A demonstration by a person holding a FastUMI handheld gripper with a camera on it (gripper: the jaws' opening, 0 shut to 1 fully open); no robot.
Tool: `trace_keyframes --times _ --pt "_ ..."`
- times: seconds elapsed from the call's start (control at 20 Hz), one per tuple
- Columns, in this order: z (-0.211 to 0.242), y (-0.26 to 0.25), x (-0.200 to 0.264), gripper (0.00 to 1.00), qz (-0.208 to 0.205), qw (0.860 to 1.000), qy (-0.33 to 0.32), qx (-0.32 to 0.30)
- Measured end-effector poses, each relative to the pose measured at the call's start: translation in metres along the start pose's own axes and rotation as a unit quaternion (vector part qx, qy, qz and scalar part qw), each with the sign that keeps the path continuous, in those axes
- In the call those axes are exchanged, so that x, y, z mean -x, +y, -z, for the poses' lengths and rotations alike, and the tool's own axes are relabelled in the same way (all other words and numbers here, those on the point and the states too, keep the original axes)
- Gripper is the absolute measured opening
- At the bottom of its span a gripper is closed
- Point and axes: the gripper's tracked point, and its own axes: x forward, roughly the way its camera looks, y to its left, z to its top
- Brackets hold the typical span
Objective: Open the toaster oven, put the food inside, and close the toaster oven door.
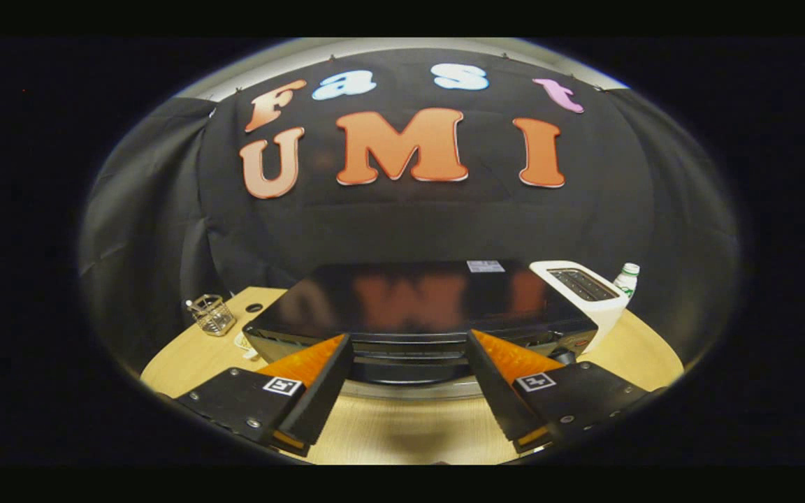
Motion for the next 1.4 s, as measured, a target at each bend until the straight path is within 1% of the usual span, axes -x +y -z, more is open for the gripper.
trace_keyframes --times 0.05,0.3,0.4,0.5,0.6,0.7,0.9,1.1,1.2,1.25,1.35,1.4 --pt "0.0 0.004 0.007 0.95 -0.008 1.0 -0.009 0.01" --pt "0.036 0.013 0.04 0.94 -0.044 0.998 0.039 0.019" --pt "0.06 0.018 0.054 0.94 -0.065 0.995 0.077 0.003" --pt "0.084 0.021 0.063 0.94 -0.082 0.989 0.116 -0.028" --pt "0.102 0.016 0.062 0.95 -0.07 0.986 0.146 -0.045" --pt "0.117 0.013 0.058 0.94 -0.065 0.983 0.169 -0.039" --pt "0.137 0.012 0.055 0.93 -0.057 0.98 0.191 -0.016" --pt "0.164 0.014 0.053 0.93 -0.053 0.97 0.235 -0.021" --pt "0.181 0.013 0.053 0.93 -0.048 0.963 0.263 -0.024" --pt "0.184 0.014 0.053 0.93 -0.046 0.963 0.265 -0.024" --pt "0.184 0.01 0.054 0.92 -0.03 0.963 0.268 -0.003" --pt "0.185 0.009 0.056 0.89 -0.031 0.963 0.268 0.009"
